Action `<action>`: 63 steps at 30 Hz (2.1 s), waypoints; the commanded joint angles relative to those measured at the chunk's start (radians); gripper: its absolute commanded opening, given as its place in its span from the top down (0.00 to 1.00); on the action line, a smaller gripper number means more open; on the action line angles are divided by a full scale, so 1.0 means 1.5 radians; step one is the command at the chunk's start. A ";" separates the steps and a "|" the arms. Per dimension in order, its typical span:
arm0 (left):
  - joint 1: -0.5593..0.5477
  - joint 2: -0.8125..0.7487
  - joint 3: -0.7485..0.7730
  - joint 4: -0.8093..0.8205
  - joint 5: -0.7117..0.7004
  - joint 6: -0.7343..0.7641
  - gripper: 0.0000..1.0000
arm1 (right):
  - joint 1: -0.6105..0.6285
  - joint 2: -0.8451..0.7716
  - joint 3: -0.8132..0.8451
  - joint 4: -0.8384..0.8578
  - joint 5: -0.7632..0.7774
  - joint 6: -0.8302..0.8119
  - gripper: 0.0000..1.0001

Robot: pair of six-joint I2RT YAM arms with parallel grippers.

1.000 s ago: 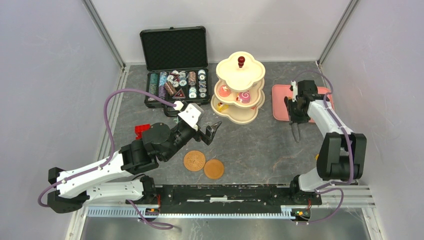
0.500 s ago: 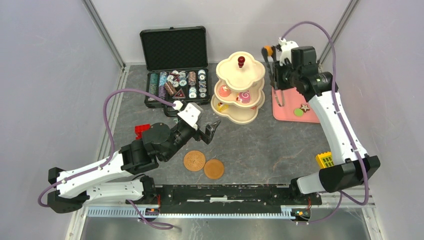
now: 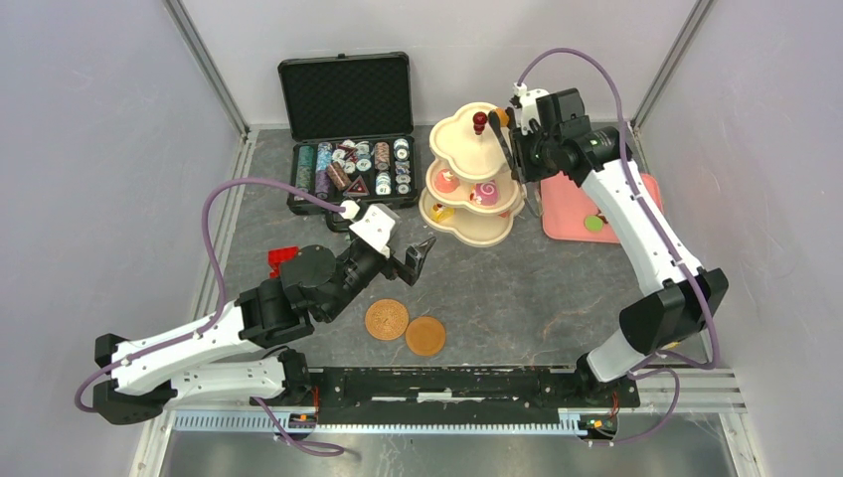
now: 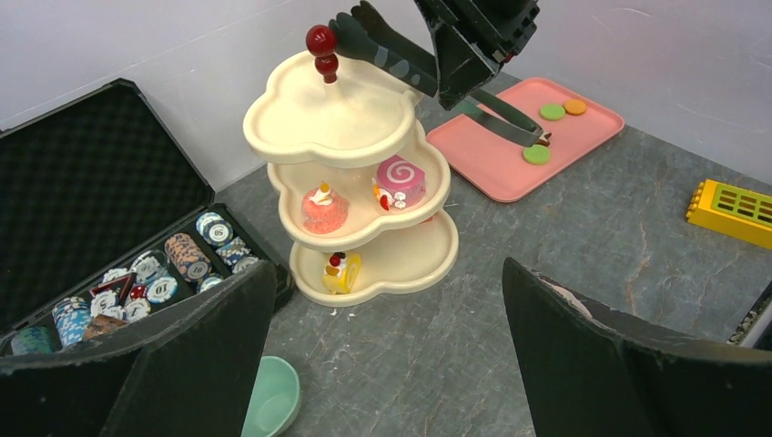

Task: Serve the afternoon tea

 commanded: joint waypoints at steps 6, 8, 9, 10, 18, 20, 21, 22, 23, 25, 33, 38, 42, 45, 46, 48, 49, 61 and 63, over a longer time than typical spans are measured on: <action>-0.004 -0.010 -0.002 0.040 -0.016 0.002 0.00 | 0.022 0.033 0.050 0.004 0.051 0.011 0.67; -0.004 -0.010 -0.002 0.040 -0.016 0.002 0.00 | 0.024 0.046 0.070 -0.007 0.057 0.011 0.65; -0.004 -0.010 -0.002 0.039 -0.016 0.001 0.00 | 0.026 0.051 0.079 -0.013 0.058 0.012 0.64; -0.004 -0.010 -0.002 0.039 -0.016 0.001 0.00 | 0.027 0.053 0.087 -0.017 0.062 0.012 0.62; -0.004 -0.008 -0.001 0.038 -0.009 -0.002 0.00 | 0.030 0.039 0.085 -0.021 0.080 0.013 0.53; -0.004 -0.008 -0.001 0.038 -0.009 -0.002 0.00 | 0.030 0.036 0.085 -0.023 0.082 0.013 0.52; -0.004 -0.008 0.000 0.036 -0.009 -0.002 0.00 | 0.030 0.036 0.086 -0.024 0.082 0.014 0.52; -0.004 -0.009 0.000 0.037 -0.009 -0.002 0.00 | 0.030 0.035 0.086 -0.026 0.083 0.014 0.52; -0.004 -0.008 0.001 0.036 -0.009 -0.003 0.00 | 0.029 0.031 0.086 -0.025 0.083 0.015 0.51; -0.004 -0.007 0.002 0.037 -0.009 -0.003 0.00 | 0.030 0.027 0.089 -0.026 0.089 0.015 0.51; -0.004 -0.010 0.005 0.032 -0.003 -0.009 0.00 | 0.030 -0.011 0.113 -0.040 0.128 0.035 0.54; -0.004 -0.015 0.008 0.028 0.004 -0.016 0.00 | 0.029 -0.074 0.099 -0.059 0.189 0.043 0.55; -0.005 -0.024 0.009 0.024 0.009 -0.022 0.00 | 0.021 -0.133 0.022 -0.092 0.267 0.047 0.55; -0.004 -0.033 0.008 0.026 0.009 -0.022 0.00 | -0.017 -0.184 -0.083 -0.086 0.290 0.051 0.55; -0.004 -0.034 0.007 0.028 0.005 -0.020 0.00 | -0.035 -0.198 -0.128 -0.077 0.289 0.050 0.56; -0.004 -0.033 0.007 0.030 -0.008 -0.009 0.00 | -0.084 -0.222 -0.205 -0.057 0.286 0.046 0.56; -0.004 -0.032 0.008 0.031 -0.013 -0.005 0.00 | -0.114 -0.229 -0.244 -0.046 0.275 0.043 0.56; -0.004 -0.028 -0.002 0.040 -0.005 -0.009 0.00 | -0.239 -0.162 -0.466 0.175 0.016 0.031 0.57; -0.004 -0.026 -0.004 0.040 -0.004 -0.010 0.00 | -0.234 -0.150 -0.501 0.217 0.024 0.047 0.57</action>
